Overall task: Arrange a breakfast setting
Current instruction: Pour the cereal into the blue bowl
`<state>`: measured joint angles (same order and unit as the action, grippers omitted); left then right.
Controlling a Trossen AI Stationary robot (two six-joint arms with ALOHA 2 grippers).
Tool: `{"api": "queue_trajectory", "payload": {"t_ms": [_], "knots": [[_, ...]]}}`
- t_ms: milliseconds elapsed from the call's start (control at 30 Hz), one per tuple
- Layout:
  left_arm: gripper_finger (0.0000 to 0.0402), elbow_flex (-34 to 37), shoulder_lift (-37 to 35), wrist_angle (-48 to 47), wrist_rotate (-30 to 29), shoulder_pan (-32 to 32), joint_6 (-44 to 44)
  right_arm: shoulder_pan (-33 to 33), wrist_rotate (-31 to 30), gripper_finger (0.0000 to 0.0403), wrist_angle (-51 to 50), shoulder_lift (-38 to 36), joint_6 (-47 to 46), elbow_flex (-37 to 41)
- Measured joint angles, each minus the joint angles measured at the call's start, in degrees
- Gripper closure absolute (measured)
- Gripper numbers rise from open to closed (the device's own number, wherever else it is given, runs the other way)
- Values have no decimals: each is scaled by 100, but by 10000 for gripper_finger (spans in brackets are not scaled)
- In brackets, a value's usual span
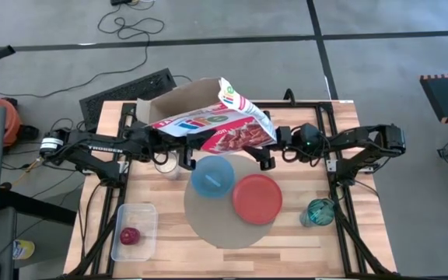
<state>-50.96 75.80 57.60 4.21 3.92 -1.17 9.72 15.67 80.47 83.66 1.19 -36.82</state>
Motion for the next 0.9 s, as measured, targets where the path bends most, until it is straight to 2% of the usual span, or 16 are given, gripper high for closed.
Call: {"api": "queue_trajectory", "payload": {"t_ms": [267,567,733,900], "knots": [[401,0,-1,7,-9,0,83,2,-18,95,-62,2,35,-87],[401,-1,-1,-77,-51,2,64,4,-16,184,-95,-9,14,-77],[387,-2,3,-187,-153,2,-28,28,-88,185,-275,-260,6,115],[346,-2,10,-356,-218,4,-126,57,-101,182,-879,-725,40,261]]}}
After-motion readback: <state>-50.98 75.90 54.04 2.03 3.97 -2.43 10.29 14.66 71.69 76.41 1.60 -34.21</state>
